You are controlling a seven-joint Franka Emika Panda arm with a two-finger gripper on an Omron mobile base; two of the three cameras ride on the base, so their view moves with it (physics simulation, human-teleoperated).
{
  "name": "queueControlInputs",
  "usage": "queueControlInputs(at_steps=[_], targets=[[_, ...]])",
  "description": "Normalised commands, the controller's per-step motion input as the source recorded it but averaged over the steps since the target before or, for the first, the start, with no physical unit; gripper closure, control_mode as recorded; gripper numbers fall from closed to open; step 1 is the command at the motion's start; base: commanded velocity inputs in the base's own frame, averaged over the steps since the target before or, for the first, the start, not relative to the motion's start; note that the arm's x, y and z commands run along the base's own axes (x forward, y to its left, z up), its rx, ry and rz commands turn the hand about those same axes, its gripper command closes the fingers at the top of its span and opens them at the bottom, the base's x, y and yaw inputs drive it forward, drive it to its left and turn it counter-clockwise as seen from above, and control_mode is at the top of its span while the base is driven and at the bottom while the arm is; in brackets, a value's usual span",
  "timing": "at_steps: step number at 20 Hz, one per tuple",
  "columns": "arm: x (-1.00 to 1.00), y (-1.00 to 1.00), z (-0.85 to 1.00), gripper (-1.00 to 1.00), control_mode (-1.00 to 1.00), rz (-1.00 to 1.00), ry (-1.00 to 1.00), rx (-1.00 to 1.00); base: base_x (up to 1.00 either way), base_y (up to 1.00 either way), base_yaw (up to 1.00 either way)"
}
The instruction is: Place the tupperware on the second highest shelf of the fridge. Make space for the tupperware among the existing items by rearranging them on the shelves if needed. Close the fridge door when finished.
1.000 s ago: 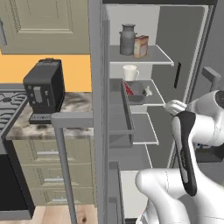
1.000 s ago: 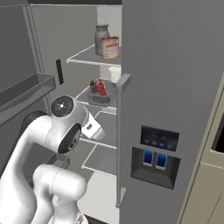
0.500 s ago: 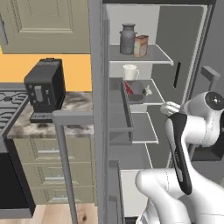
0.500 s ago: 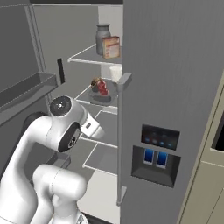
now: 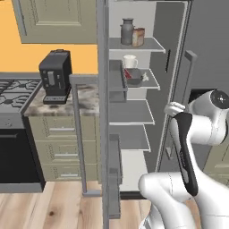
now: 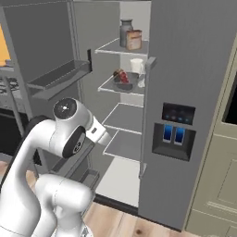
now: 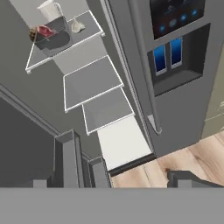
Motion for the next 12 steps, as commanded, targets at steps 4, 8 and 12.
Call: queueControlInputs(at_steps=[4,8,12], targets=[[0.00,0.00,0.00,-1.00,1.00,0.00,0.00,0.00,-0.63,0.16,0.00],[0.00,0.00,0.00,-1.00,1.00,0.00,0.00,0.00,-0.43,0.18,-0.01],[0.00,0.00,0.00,-1.00,1.00,0.00,0.00,0.00,-0.05,0.27,-0.01]])
